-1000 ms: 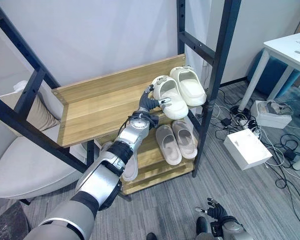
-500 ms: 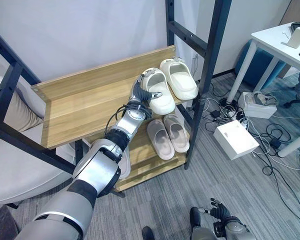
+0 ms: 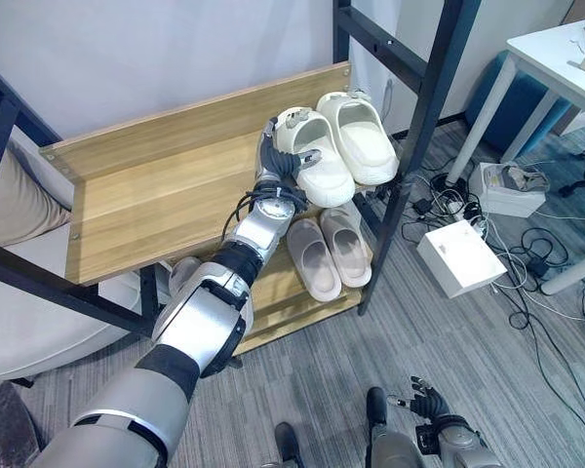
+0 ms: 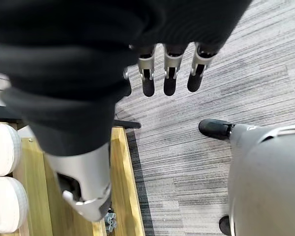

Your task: Arrange the slippers neatly on the shoe rack.

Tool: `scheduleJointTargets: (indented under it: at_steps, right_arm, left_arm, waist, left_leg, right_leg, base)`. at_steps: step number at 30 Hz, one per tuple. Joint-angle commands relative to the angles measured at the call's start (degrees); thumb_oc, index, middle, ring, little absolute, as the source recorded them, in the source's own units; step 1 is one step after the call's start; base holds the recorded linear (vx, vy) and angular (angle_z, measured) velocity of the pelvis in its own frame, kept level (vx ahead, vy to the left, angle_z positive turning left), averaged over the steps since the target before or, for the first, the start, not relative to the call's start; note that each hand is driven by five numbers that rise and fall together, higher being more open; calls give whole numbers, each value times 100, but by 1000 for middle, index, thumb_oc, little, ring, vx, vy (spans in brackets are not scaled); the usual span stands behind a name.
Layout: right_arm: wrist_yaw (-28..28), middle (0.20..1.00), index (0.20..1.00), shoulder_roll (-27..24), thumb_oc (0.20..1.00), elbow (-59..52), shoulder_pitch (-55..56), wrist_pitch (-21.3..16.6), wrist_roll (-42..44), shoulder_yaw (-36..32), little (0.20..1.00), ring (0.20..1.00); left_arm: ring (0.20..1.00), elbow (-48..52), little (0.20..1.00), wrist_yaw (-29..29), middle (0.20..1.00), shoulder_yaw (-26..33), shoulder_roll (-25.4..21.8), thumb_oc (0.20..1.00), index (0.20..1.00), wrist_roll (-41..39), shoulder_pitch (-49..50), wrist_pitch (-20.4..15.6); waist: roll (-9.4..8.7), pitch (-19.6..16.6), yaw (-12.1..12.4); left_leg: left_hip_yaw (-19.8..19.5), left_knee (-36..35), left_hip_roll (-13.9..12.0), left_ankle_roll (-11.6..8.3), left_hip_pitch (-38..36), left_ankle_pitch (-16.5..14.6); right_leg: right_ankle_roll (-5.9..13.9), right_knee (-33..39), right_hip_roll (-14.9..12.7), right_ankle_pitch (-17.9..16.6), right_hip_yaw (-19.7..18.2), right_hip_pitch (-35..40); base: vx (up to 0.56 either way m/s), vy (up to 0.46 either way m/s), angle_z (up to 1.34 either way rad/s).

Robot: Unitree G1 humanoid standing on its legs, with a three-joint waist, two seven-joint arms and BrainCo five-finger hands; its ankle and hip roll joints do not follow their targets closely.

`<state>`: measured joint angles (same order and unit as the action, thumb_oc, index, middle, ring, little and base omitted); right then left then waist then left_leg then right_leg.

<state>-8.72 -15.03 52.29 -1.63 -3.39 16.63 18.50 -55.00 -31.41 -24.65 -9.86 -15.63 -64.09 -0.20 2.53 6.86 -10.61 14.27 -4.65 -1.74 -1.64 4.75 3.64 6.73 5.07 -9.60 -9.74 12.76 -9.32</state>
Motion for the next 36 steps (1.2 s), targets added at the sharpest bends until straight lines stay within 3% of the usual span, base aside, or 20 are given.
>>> scheduleJointTargets:
  at_steps: [1, 13, 24, 31, 36]
  right_arm:
    - [-85, 1000, 1000, -197, 1000, -50, -332, -216, 154, -30, 1000, 1000]
    - [-18, 1000, 1000, -230, 1000, -34, -346, -239, 181, -27, 1000, 1000]
    - [-3, 1000, 1000, -153, 1000, -200, -319, -292, 255, -160, 1000, 1000]
    - [21, 1000, 1000, -45, 1000, -202, -262, -307, 232, -142, 1000, 1000]
    - [44, 1000, 1000, 57, 1000, -274, -152, -282, 183, -230, 1000, 1000]
  left_arm:
    - [1000, -588, 1000, 144, 1000, -160, 630, 1000, 1000, 424, -884, -26]
    - [1000, -255, 1000, 21, 1000, -356, 425, 1000, 1000, 1065, -1047, -21]
    - [1000, 1345, 1000, -288, 1000, -292, -554, 1000, 1000, 2363, -902, 67]
    - [1000, 1953, 1000, -204, 1000, -199, -763, 1000, 1000, 2897, -652, 146]
    - [1000, 3383, 1000, -52, 1000, 341, -922, 1000, 1000, 2439, 37, -308]
  waist:
    - [187, 232, -354]
    - [175, 120, -281]
    - [77, -157, 59]
    - [47, -261, 189]
    - [19, -311, 337]
  left_leg:
    - [-282, -35, 65, -107, -226, -246]
    - [-344, -35, 35, -136, -258, -221]
    - [-607, -35, -17, -227, -252, -146]
    - [-707, -35, -22, -243, -240, -121]
    - [-771, -35, -24, -244, -247, -118]
  right_leg:
    - [287, -7, 194, 654, 319, 505]
    - [283, -7, 208, 669, 373, 590]
    - [260, -7, 232, 725, 674, 761]
    - [243, -7, 233, 733, 783, 808]
    - [235, -7, 240, 750, 843, 864]
  base:
    - [0, 0, 0]
    - [0, -4, 0]
    - [-16, -34, 9]
    - [-11, -9, 12]
    - [0, 0, 0]
